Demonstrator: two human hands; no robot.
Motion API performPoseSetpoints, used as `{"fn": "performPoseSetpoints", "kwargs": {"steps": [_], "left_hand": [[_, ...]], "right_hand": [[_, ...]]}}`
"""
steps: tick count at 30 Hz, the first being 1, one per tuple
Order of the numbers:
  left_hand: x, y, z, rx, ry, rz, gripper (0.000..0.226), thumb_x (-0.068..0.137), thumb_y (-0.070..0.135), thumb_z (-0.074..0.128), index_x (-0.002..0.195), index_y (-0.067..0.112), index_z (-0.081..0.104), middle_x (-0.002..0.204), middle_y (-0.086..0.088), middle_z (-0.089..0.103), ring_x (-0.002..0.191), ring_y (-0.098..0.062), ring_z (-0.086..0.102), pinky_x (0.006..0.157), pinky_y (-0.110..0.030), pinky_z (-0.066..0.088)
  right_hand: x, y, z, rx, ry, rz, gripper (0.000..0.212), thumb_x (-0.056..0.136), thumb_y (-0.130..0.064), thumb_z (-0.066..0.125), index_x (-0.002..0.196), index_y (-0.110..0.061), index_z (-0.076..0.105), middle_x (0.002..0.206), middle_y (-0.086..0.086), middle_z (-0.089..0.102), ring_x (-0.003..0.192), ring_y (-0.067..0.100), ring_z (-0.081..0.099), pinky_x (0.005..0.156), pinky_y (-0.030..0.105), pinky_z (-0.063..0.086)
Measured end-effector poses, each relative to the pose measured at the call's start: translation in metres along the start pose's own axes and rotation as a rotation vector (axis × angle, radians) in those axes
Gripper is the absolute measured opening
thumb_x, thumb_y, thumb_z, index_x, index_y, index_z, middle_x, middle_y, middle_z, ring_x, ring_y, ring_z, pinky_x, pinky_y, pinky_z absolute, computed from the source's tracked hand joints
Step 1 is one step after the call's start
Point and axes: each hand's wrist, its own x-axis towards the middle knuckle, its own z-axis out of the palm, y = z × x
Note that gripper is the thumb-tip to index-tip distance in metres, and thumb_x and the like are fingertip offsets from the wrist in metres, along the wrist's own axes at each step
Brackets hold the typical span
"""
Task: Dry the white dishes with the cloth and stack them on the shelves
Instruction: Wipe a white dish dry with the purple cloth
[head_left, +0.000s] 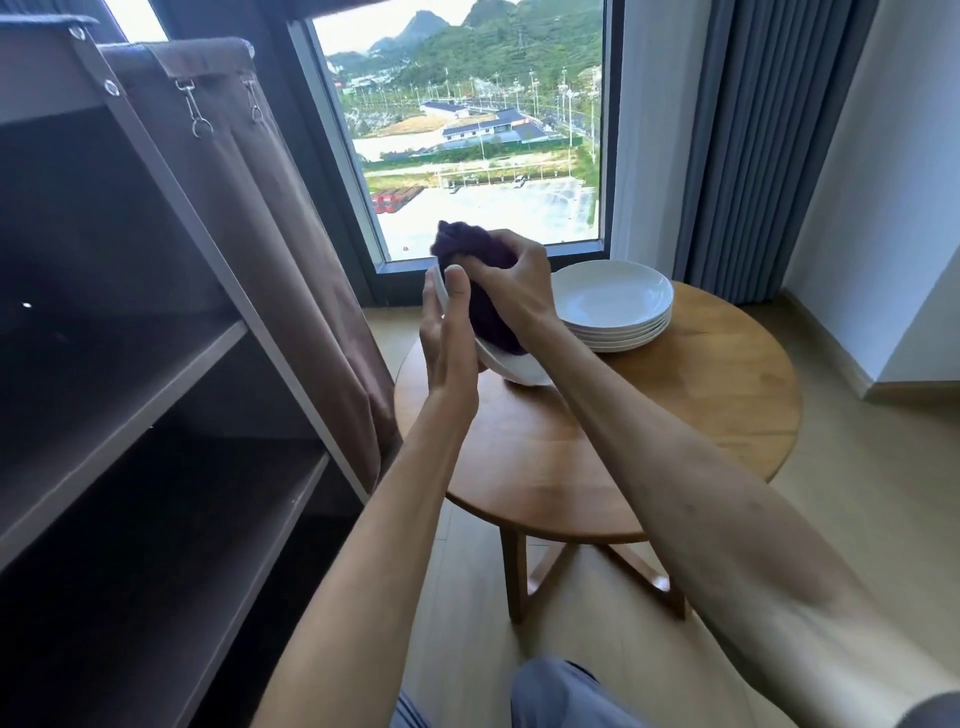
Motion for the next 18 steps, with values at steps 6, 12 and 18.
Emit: {"fn": "performPoseSetpoints", "kwargs": {"steps": [6, 12, 18], "left_hand": [[0.020, 0.004, -0.018, -0.192, 0.056, -0.085, 0.076, 0.076, 0.086, 0.044, 0.106, 0.025, 0.078, 0.111, -0.003, 0.076, 0.106, -0.024, 0.071, 0.094, -0.046, 0.058], [0.011, -0.010, -0.032, -0.474, -0.007, -0.351, 0.042, 0.088, 0.038, 0.059, 0.113, 0.005, 0.069, 0.095, -0.015, 0.075, 0.088, -0.033, 0.073, 0.078, -0.041, 0.060], [0.003, -0.009, -0.021, -0.637, 0.199, -0.244, 0.036, 0.086, 0.019, 0.045, 0.117, 0.015, 0.062, 0.102, -0.010, 0.069, 0.093, -0.031, 0.066, 0.087, -0.041, 0.055]], "right_hand": [[-0.015, -0.003, -0.022, 0.003, -0.497, 0.097, 0.019, 0.084, -0.025, 0.076, 0.102, -0.022, 0.079, 0.093, 0.001, 0.077, 0.091, 0.021, 0.072, 0.078, 0.032, 0.057], [-0.015, -0.013, -0.045, -0.486, -0.792, 0.249, 0.014, 0.071, -0.035, 0.082, 0.084, -0.032, 0.078, 0.083, -0.006, 0.074, 0.083, 0.016, 0.072, 0.070, 0.032, 0.060], [-0.016, -0.009, -0.042, -0.944, -0.358, 0.138, 0.099, 0.058, -0.058, 0.088, 0.144, -0.032, 0.048, 0.145, 0.012, 0.046, 0.138, 0.033, 0.040, 0.111, 0.049, 0.037]]}}
